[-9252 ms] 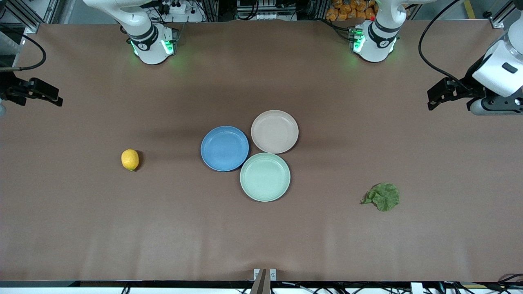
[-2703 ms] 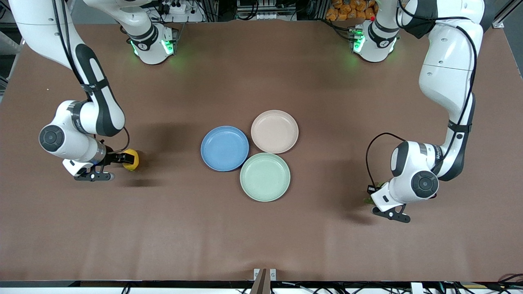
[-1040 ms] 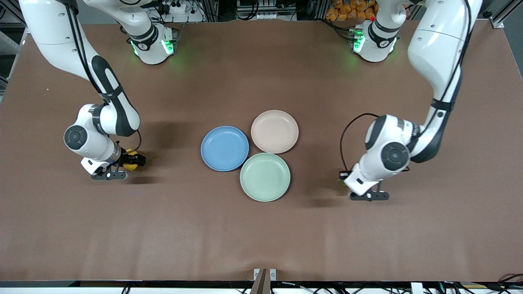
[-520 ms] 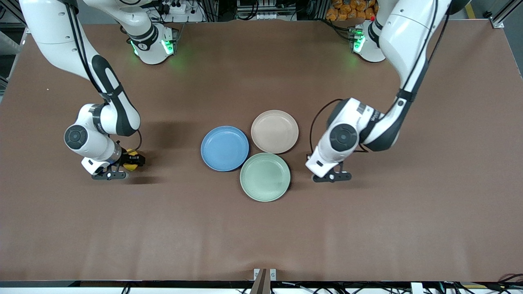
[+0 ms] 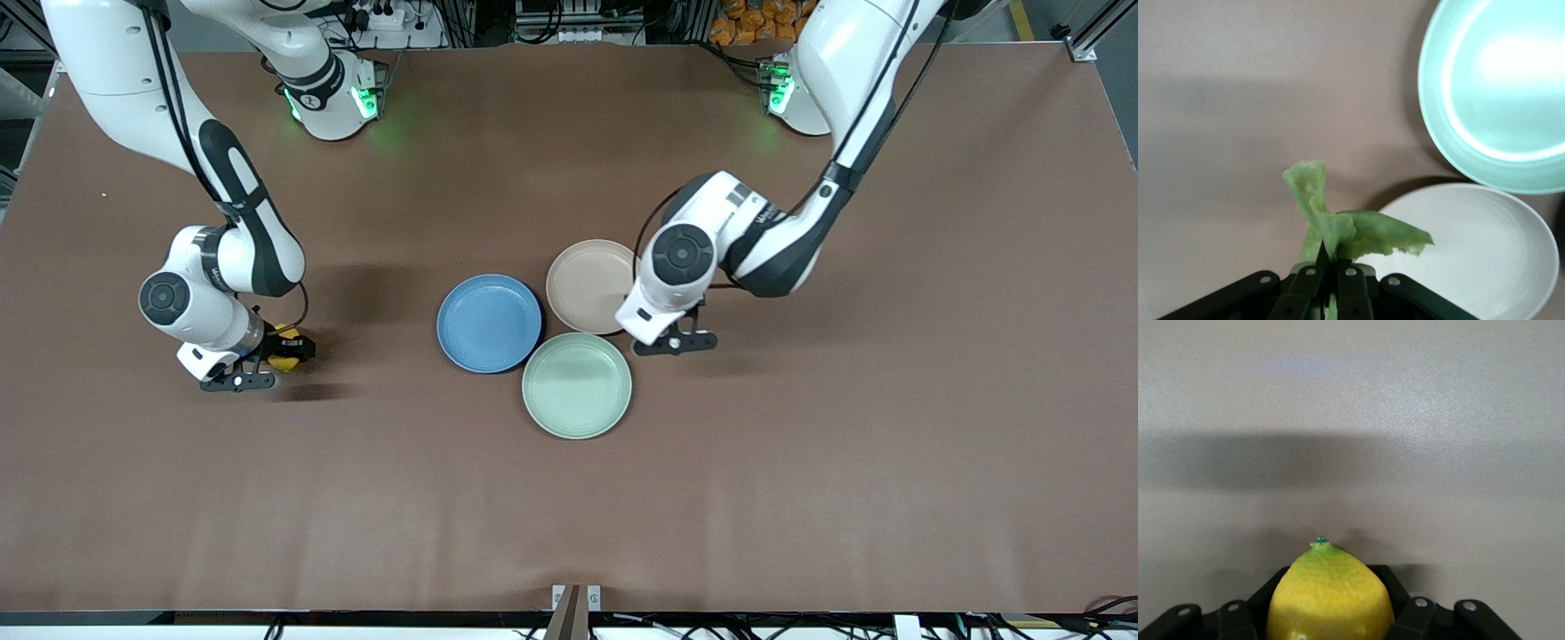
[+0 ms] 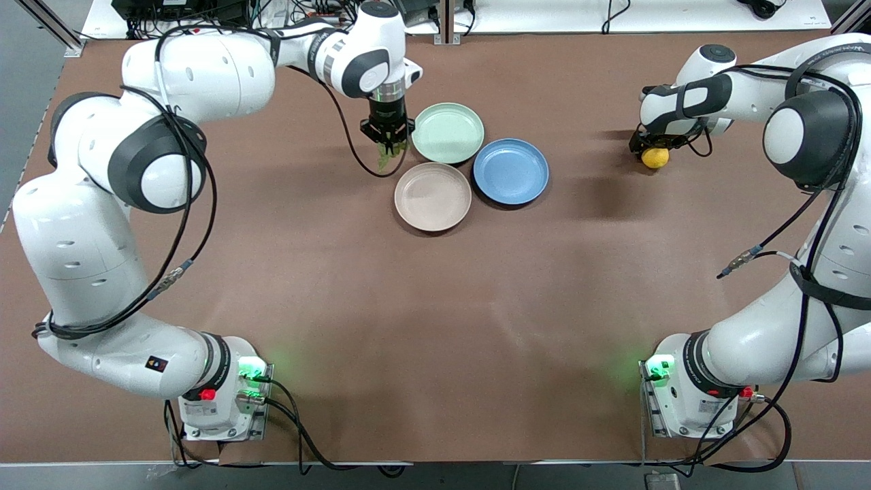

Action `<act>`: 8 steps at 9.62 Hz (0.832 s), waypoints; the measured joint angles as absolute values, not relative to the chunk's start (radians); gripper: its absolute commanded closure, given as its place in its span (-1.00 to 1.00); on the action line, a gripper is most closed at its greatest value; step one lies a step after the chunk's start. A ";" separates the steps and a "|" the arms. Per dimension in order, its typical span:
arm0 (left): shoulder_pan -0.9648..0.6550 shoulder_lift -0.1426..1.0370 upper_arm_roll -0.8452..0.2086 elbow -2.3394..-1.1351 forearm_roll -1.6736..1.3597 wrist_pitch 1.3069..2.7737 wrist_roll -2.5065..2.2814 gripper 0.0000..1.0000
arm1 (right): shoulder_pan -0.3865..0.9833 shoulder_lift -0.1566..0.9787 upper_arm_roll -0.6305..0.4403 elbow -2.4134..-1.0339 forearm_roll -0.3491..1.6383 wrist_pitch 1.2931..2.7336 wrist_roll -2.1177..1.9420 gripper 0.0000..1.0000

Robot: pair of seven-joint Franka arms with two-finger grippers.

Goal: Place lemon and lettuce in plates
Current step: 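Carry the lettuce over the beige plate with the left gripper and release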

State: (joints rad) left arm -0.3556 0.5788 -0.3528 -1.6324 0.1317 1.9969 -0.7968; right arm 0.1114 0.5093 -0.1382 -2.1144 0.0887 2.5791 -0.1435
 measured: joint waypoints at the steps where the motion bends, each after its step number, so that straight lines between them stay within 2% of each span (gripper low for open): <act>1: -0.357 0.579 -0.375 -1.634 0.132 1.992 -0.821 1.00 | 0.111 0.509 -0.138 -2.113 0.089 2.575 -0.145 0.23; 5: -0.409 0.579 -0.418 -1.638 0.132 1.989 -0.915 1.00 | 0.112 0.509 -0.121 -2.048 0.091 2.466 -0.147 0.23; 8: -0.435 0.579 -0.418 -1.638 0.132 1.990 -0.929 1.00 | 0.113 0.508 -0.081 -2.030 0.101 2.457 -0.147 0.26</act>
State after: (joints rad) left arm -0.4352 0.5787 -0.4180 -1.6376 0.1317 1.9902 -0.9285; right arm 0.1126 0.5080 -0.0815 -2.0298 0.1011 2.4572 -0.1469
